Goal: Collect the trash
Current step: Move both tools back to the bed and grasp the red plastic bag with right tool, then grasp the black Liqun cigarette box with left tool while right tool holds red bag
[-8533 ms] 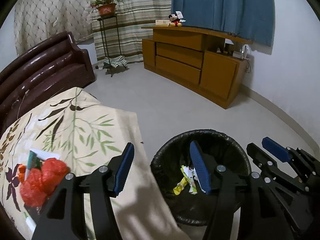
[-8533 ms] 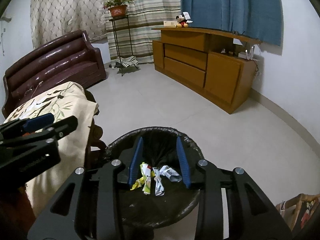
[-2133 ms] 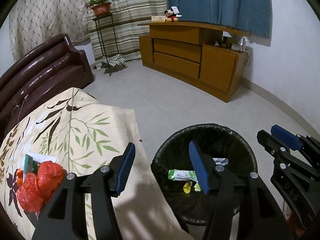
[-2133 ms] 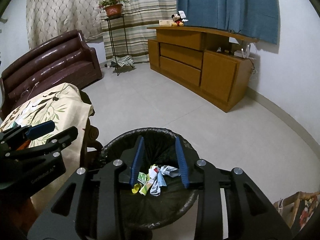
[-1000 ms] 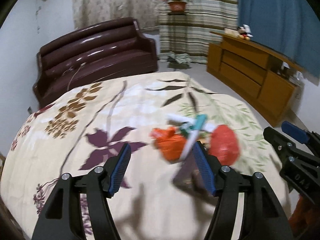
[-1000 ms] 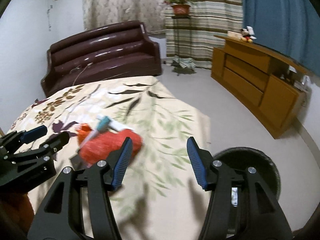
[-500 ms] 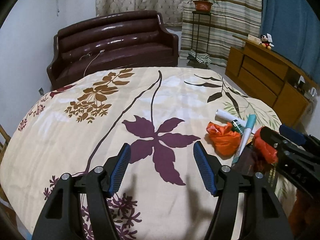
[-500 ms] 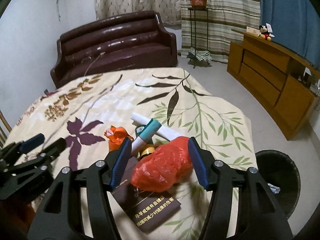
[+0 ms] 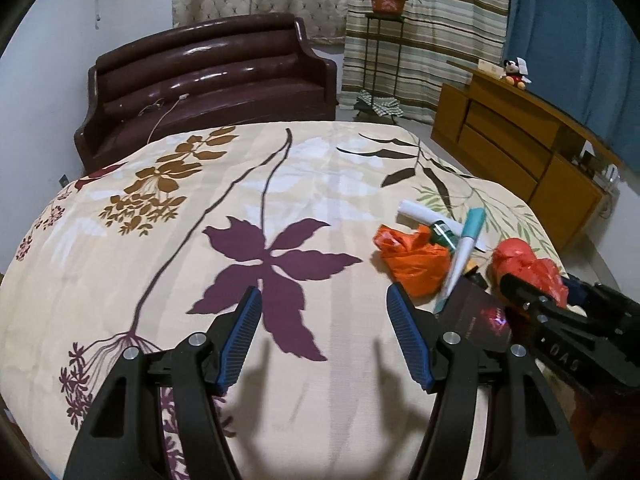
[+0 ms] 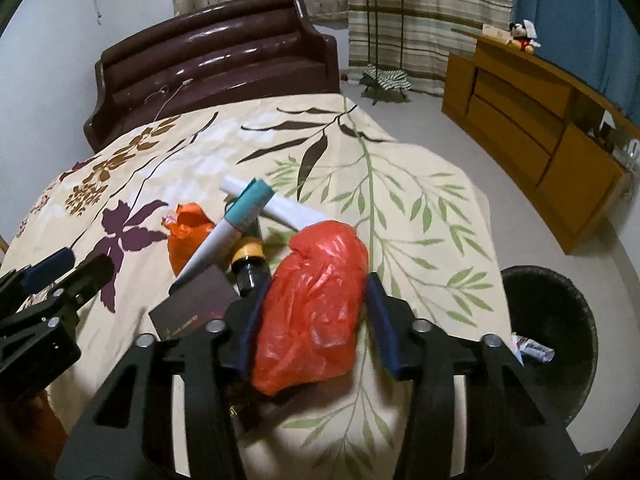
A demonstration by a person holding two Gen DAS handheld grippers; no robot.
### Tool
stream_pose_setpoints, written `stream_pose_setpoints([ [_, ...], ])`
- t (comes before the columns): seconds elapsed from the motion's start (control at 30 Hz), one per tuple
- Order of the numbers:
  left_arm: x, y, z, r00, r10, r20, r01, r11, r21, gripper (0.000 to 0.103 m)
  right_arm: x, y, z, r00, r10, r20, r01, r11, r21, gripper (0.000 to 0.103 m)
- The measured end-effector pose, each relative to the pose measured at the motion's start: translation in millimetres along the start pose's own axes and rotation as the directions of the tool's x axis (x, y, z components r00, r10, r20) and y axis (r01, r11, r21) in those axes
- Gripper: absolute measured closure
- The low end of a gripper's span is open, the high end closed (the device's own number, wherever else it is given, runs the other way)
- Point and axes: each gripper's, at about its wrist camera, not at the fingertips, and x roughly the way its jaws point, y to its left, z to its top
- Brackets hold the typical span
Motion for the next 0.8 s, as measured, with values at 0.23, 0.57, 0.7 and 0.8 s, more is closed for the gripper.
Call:
stream_pose_setpoints([
  [0.23, 1, -16, -1, 1.000, -0.009, -0.014, 0.009, 1.000, 0.015, 0.039, -13, -6, -4, 0.999, 0.016, 0.039, -0.015, 1.000, -0.006, 0.063],
  [0.57, -2, -54, -6, 0.999, -0.010, -0.040, 0.011, 0.999, 0.037, 0.039, -48, -34, -12, 0.991, -0.032, 0.132, 0.033, 0.999, -0.010, 0.063],
  [0.7, -3, -73, -6, 0.999, 0.004, -0.037, -0.002, 0.998, 0.061, 0.039, -55, -52, -19, 0.989, -0.034, 0.143, 0.032, 0.999, 0.022, 0.063],
  [0.8, -1, -87, -5, 0.999, 0.015, -0.041, -0.012, 0.997, 0.077, 0.039, -61, -66, -24, 0.988, -0.037, 0.151, 0.030, 0.998, 0.046, 0.063],
])
